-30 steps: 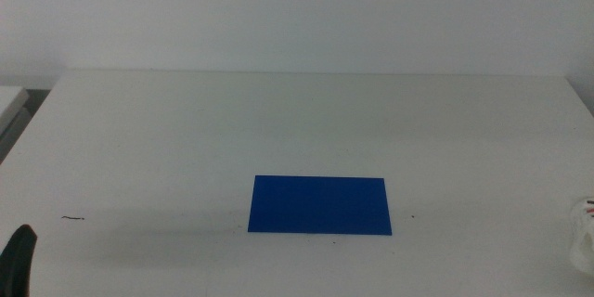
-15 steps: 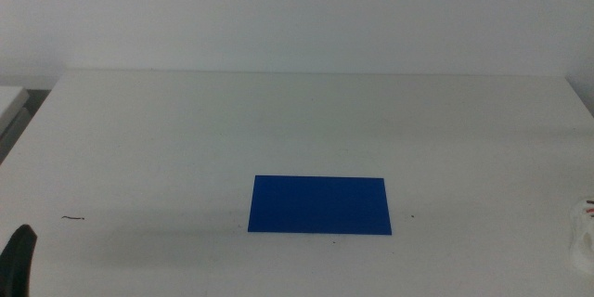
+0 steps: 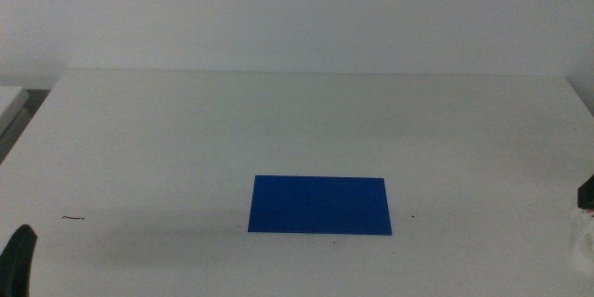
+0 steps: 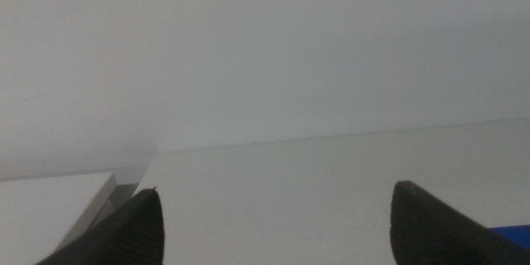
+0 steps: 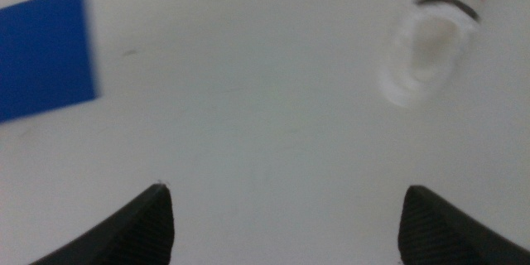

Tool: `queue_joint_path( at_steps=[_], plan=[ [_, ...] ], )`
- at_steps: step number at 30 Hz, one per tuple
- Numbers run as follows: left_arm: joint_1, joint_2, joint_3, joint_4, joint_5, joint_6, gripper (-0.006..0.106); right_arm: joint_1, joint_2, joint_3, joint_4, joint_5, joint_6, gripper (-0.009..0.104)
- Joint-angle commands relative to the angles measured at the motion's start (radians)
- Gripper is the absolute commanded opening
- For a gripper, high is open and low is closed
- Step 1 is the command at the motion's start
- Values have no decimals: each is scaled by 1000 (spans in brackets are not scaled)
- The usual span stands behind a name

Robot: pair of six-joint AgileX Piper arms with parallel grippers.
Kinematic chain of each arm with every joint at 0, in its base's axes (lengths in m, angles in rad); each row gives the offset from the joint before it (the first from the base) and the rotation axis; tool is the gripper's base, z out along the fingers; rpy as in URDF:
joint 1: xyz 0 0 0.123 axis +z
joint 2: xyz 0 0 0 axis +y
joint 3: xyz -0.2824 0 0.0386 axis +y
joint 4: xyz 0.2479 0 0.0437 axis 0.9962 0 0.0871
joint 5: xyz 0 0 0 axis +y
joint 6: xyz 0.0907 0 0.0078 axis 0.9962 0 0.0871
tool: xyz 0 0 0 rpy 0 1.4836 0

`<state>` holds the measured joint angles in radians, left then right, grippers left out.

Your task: Use one arm to grab the shoe from the table and place it on the mat.

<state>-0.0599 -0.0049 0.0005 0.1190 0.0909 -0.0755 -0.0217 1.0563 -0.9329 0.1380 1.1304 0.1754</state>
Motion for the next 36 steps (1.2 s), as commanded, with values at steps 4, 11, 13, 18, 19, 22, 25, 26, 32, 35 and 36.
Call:
queue_joint_path(
  at_steps=[4, 11, 13, 18, 19, 22, 25, 26, 32, 35, 36],
  plan=[
    [3, 5, 0, -2, -6, -2, 94, -45, 190, -29, -230, -26, 343, 92],
    [3, 5, 0, -2, -6, -2, 94, -89, 396, -29, -323, -221, 433, 92],
    [3, 5, 0, -2, -6, -2, 94, -89, 454, -29, -325, -271, 437, 92],
    [3, 5, 0, -2, -6, -2, 94, -89, 582, -25, -370, -338, 464, 91],
    [3, 5, 0, -2, -6, -2, 94, -89, 603, -25, -381, -343, 473, 91],
    [3, 5, 0, -2, -6, -2, 94, -89, 652, -25, -395, -348, 490, 90],
    [3, 5, 0, -2, -6, -2, 94, -89, 682, -25, -395, -353, 490, 71],
    [3, 5, 0, -2, -6, -2, 94, -89, 687, -25, -395, -354, 490, 62],
    [3, 5, 0, -2, -6, -2, 94, -22, 645, -77, -399, -281, 506, 3],
    [3, 5, 0, -2, -6, -2, 94, 110, 615, -182, -394, -231, 473, 1],
    [3, 5, 0, -2, -6, -2, 94, 165, 619, -222, -386, -214, 483, 1]
  ],
)
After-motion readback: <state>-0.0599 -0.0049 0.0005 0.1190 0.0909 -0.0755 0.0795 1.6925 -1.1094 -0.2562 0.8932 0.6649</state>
